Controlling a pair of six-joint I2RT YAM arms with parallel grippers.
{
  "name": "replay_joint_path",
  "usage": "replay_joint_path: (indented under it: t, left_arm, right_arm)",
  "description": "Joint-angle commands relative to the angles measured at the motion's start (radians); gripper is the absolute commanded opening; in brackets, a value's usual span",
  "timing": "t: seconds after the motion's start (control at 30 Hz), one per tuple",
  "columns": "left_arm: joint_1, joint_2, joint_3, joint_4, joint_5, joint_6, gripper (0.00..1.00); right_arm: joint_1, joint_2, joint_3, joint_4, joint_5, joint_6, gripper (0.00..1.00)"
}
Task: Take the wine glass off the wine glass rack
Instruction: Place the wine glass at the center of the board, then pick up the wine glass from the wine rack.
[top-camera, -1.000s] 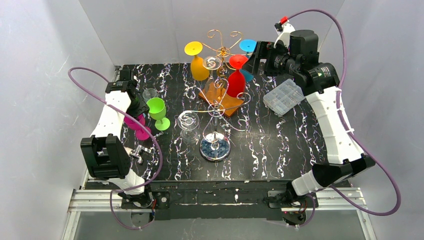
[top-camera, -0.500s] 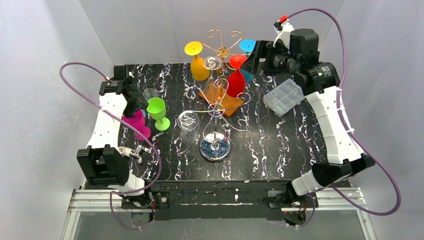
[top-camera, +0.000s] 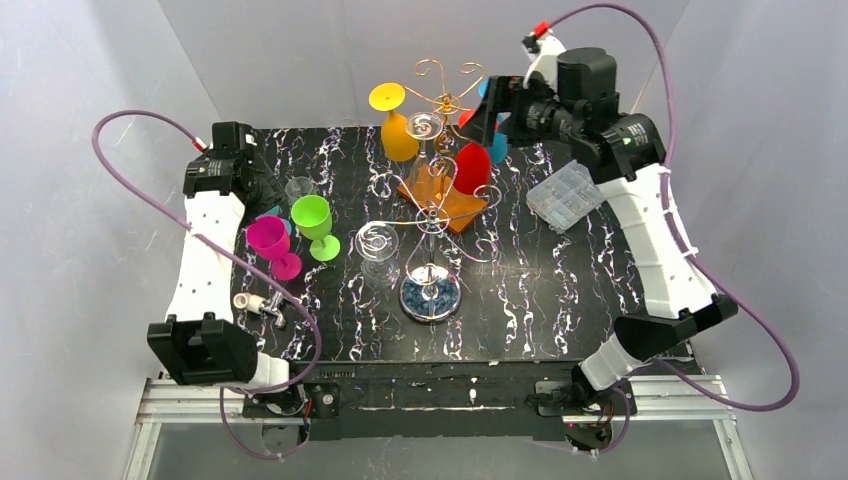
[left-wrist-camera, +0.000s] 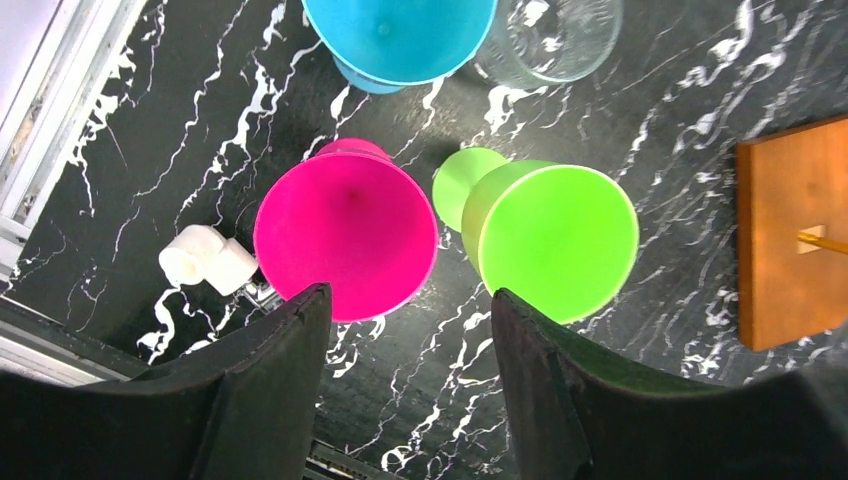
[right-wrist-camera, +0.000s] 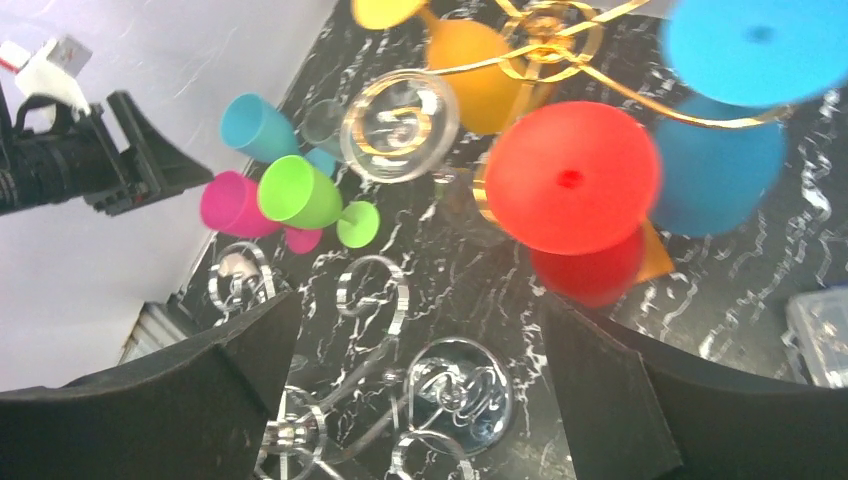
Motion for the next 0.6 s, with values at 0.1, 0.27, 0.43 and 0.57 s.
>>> replay_joint_path:
  t: [0.1, 0.27, 0.43, 0.57]
  left_arm:
    - [0.004, -0.132, 0.08, -0.02, 0.08, 0.033, 0.67]
    - [-0.012, -0.169, 0.104, 0.014, 0.227, 0.038, 0.76]
    - [-0.015, -0.203, 0.128, 0.055, 0.374, 0.033, 0.83]
    - [-0.015, -0.212, 0.157, 0.063, 0.481, -0.006, 0.87]
  right_arm:
    - [0.237, 0.078, 0.192, -0.1, 0.185, -0.067, 0.98]
    - [0.387, 0.101, 0.246, -0.107, 0.27, -0.123, 0.98]
    - [0.564, 0.133, 0.294, -0.151, 0.386, -0.184, 0.98]
    - [0.683, 0.157, 0.301, -0.19, 0.483, -0.219, 0.98]
